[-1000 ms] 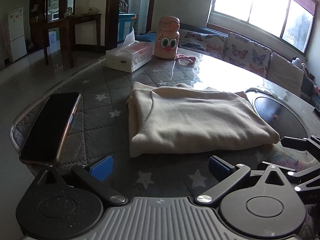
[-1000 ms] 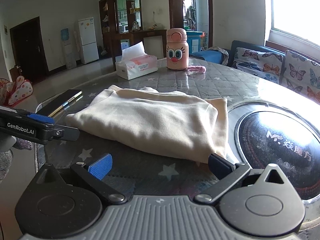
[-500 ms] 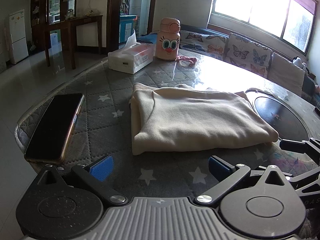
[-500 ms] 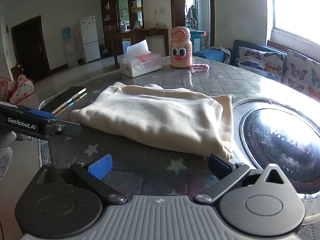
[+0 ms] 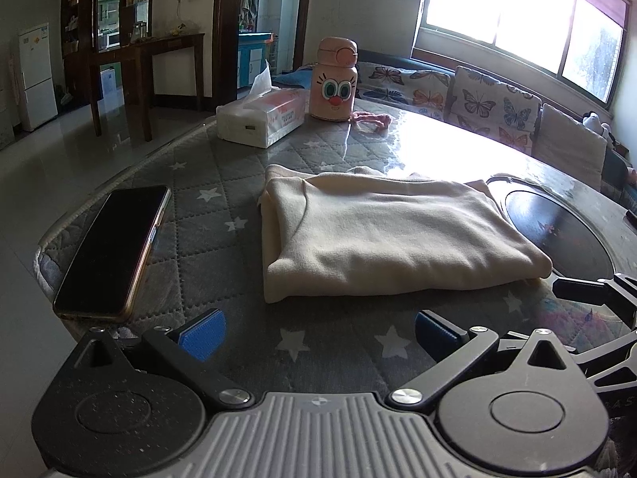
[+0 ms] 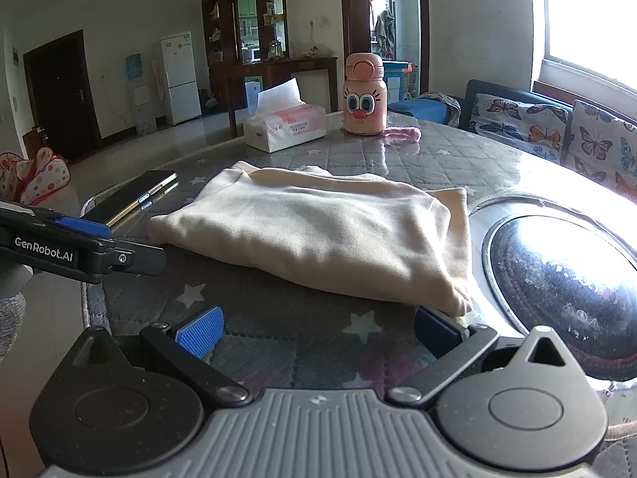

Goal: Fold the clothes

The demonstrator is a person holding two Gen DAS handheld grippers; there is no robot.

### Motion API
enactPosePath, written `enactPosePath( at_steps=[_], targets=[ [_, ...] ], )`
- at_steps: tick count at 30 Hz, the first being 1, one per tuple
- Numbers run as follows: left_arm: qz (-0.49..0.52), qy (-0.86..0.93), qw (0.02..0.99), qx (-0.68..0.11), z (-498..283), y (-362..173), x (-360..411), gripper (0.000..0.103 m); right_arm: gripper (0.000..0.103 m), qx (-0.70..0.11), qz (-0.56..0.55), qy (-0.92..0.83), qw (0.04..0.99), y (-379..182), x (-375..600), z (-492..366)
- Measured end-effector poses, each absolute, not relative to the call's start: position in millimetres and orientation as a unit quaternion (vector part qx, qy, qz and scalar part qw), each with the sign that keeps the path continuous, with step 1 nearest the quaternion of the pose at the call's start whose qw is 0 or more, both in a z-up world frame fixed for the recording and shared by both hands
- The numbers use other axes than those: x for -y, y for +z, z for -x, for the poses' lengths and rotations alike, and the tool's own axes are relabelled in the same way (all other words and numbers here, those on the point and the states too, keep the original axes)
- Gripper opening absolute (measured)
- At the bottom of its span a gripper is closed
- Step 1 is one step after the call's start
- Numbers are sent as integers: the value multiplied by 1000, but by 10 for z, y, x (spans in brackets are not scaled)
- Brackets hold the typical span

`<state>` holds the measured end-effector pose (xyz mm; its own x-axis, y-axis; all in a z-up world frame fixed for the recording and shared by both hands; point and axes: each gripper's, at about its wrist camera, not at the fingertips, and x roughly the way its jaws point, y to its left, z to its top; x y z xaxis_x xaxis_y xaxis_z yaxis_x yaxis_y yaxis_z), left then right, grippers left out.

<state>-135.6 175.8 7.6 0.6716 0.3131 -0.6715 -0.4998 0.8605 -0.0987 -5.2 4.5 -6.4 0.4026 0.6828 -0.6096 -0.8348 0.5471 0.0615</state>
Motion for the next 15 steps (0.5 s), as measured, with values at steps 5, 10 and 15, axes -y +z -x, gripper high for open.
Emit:
enactPosePath(
  at_steps=[5,10,15],
  targets=[
    [138,229,903,-336,1390,73,-1758,103,103,-296,127,458,828,-68,-52,75],
    [136,229,903,-336,1403,66,-1745,103,103,-297,123,457,829,-75,-51,94],
    [135,228,904,-336,1411,55,-1723,103,103,-300,119,456,829,-89,-38,98]
  ],
)
